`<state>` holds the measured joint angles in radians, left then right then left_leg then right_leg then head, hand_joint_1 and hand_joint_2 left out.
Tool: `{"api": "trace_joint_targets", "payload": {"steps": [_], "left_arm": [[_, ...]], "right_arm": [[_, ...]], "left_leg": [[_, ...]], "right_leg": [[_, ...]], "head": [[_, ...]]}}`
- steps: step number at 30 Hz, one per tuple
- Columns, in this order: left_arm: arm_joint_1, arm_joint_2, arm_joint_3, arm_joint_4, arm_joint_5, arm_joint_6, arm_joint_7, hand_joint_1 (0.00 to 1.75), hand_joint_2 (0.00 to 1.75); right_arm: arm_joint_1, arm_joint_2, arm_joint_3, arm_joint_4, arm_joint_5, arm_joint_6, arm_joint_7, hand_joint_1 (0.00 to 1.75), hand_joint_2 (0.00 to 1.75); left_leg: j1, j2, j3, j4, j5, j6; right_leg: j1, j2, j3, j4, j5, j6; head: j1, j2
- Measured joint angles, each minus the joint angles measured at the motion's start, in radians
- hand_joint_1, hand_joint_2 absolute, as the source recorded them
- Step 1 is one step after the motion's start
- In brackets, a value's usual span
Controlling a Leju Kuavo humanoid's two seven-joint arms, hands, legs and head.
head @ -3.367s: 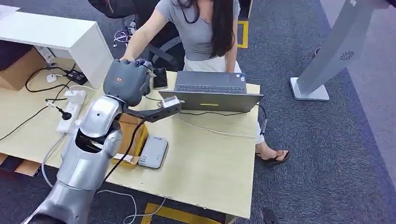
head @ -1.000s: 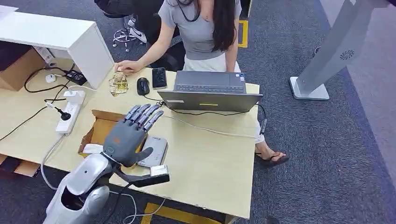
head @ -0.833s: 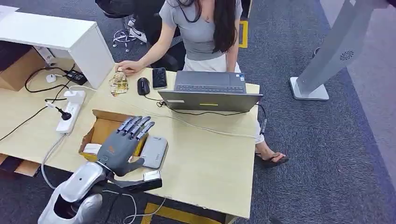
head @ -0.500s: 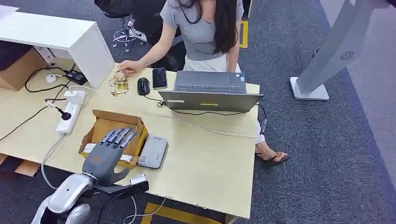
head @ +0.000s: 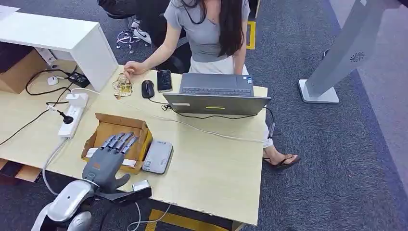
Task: Pass the card to the sensor for recognition and then transmit it.
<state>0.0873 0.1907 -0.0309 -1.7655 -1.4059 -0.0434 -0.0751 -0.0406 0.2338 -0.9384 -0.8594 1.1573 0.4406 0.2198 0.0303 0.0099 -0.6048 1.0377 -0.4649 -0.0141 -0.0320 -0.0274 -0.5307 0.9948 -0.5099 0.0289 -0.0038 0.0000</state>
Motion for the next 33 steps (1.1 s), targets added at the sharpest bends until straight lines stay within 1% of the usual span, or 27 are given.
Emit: {"api": "trace_joint_targets", "payload": {"steps": [2,3,10,13,18,26,33], "left_arm": [[-0.006,-0.002,0.012,0.011,-0.059,0.031,0.016,0.0,1.75],[-0.01,-0.002,0.02,0.02,-0.07,0.037,0.021,0.0,1.75],[-0.034,-0.004,0.087,0.089,-0.096,0.039,0.021,0.0,1.75],[-0.044,-0.008,0.109,0.115,-0.112,0.032,0.021,0.0,1.75],[-0.054,-0.015,0.133,0.138,-0.132,-0.002,0.021,0.0,1.75],[-0.064,-0.025,0.15,0.168,-0.141,-0.04,0.021,0.0,1.75],[-0.064,-0.031,0.15,0.18,-0.14,-0.042,0.018,0.0,1.75]], "right_arm": [[0.0,0.002,-0.006,-0.003,0.015,0.007,-0.003,0.0,1.75],[0.0,0.002,-0.008,-0.004,0.018,0.007,-0.003,0.0,1.75],[0.0,0.002,-0.011,-0.004,0.036,0.008,-0.003,0.0,1.75],[0.0,0.002,-0.011,-0.004,0.042,0.011,-0.002,0.0,1.75],[-0.001,0.002,-0.011,-0.004,0.052,0.013,-0.002,0.0,1.75],[-0.001,0.002,-0.011,-0.004,0.053,0.016,-0.001,0.0,1.75],[-0.001,0.002,-0.01,-0.004,0.054,0.021,-0.001,0.0,1.75]], "left_leg": [[0.0,0.0,0.0,0.0,0.0,0.0],[0.0,0.0,0.0,0.0,0.0,0.0],[0.0,0.0,0.0,0.0,0.0,0.0],[0.0,0.0,0.0,0.0,0.0,0.0],[0.0,0.0,0.0,0.0,0.0,0.0],[0.0,0.0,0.0,0.0,0.0,0.0],[0.0,0.0,0.0,0.0,0.0,0.0]], "right_leg": [[0.0,0.0,0.0,0.0,0.0,0.0],[0.0,0.0,0.0,0.0,0.0,0.0],[0.0,0.0,0.0,0.0,0.0,0.0],[0.0,0.0,0.0,0.0,0.0,0.0],[0.0,0.0,0.0,0.0,0.0,0.0],[0.0,0.0,0.0,0.0,0.0,0.0],[0.0,0.0,0.0,0.0,0.0,0.0]], "head": [[0.0,0.0],[0.0,0.0],[0.0,0.0],[0.0,0.0],[0.0,0.0],[0.0,0.0],[0.0,0.0]]}}
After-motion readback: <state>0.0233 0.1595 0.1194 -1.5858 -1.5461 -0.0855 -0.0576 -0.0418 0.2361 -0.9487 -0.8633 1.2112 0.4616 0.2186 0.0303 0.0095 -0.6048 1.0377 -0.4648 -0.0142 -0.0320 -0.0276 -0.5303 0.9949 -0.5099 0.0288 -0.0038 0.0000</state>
